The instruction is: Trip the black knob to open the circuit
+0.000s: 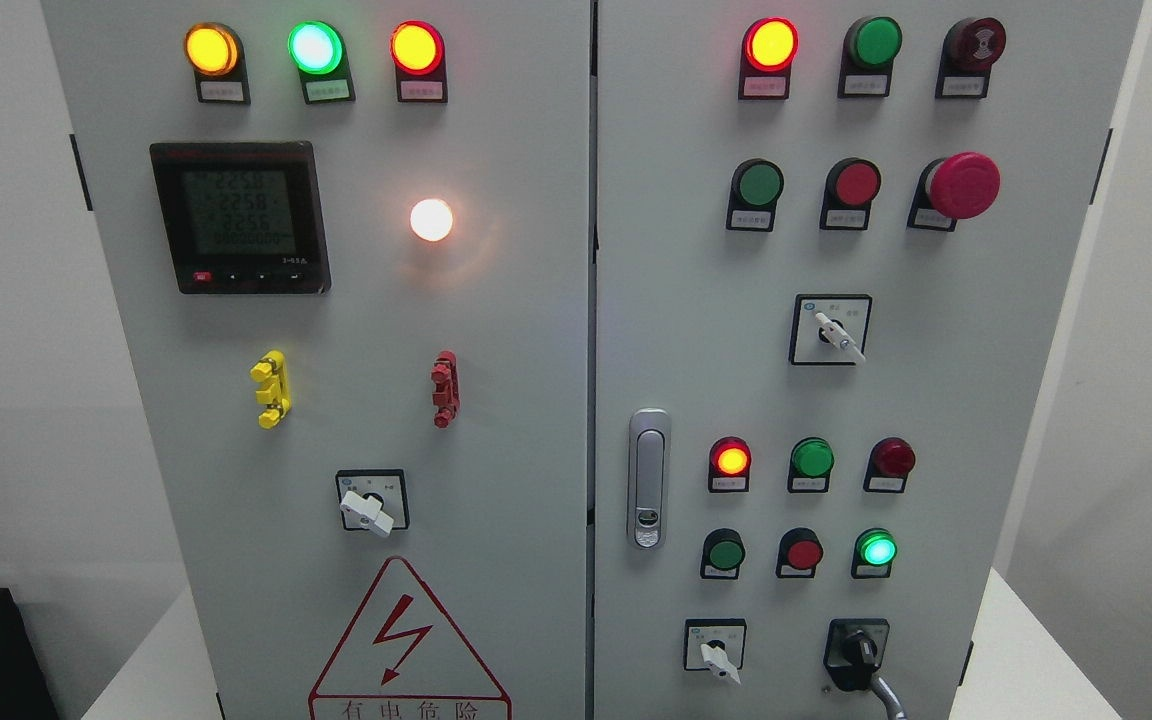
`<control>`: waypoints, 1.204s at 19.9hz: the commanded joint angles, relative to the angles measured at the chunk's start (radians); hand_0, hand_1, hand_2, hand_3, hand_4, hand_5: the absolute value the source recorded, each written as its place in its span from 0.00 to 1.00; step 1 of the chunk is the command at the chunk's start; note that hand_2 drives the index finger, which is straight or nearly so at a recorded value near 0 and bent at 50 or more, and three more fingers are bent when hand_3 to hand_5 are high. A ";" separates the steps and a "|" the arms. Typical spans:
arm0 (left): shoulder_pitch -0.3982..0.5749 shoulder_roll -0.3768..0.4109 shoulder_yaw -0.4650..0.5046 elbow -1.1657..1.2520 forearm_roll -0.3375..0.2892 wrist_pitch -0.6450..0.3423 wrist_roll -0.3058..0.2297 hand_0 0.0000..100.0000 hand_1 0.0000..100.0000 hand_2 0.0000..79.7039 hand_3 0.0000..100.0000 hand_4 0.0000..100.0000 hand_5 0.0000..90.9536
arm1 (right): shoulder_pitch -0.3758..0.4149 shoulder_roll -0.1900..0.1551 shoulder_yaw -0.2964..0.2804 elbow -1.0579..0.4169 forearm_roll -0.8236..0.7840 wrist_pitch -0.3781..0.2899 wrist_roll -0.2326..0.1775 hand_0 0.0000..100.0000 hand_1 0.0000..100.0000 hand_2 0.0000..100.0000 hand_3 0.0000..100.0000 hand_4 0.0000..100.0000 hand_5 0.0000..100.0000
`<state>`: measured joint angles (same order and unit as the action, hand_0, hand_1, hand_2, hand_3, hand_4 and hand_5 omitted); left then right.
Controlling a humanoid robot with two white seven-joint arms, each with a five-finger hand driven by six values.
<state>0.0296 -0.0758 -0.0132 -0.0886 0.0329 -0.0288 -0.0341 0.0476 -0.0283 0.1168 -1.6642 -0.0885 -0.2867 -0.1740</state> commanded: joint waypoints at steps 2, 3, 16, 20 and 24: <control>0.000 -0.001 0.001 0.001 0.002 0.001 0.000 0.12 0.39 0.00 0.00 0.00 0.00 | 0.000 0.001 -0.006 -0.032 -0.002 -0.019 -0.002 0.99 1.00 0.00 1.00 0.96 0.82; 0.000 -0.001 0.001 0.001 0.002 0.001 0.000 0.12 0.39 0.00 0.00 0.00 0.00 | 0.003 0.001 -0.006 -0.038 -0.001 -0.019 -0.004 0.99 1.00 0.00 1.00 0.96 0.82; 0.000 -0.001 0.001 0.001 0.002 0.001 0.000 0.12 0.39 0.00 0.00 0.00 0.00 | 0.118 0.005 0.007 -0.144 -0.002 -0.026 -0.013 0.72 0.55 0.00 0.94 0.82 0.70; 0.000 -0.001 0.001 0.001 0.002 0.001 0.000 0.12 0.39 0.00 0.00 0.00 0.00 | 0.152 0.008 0.006 -0.163 -0.002 -0.026 -0.012 0.33 0.29 0.00 0.73 0.61 0.50; 0.000 -0.001 0.001 0.001 0.002 0.001 0.000 0.12 0.39 0.00 0.00 0.00 0.00 | 0.205 0.007 0.010 -0.189 -0.062 -0.038 0.002 0.12 0.06 0.00 0.52 0.39 0.30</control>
<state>0.0296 -0.0758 -0.0132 -0.0886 0.0329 -0.0289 -0.0341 0.2467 -0.0216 0.1236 -1.8190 -0.1295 -0.3040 -0.1835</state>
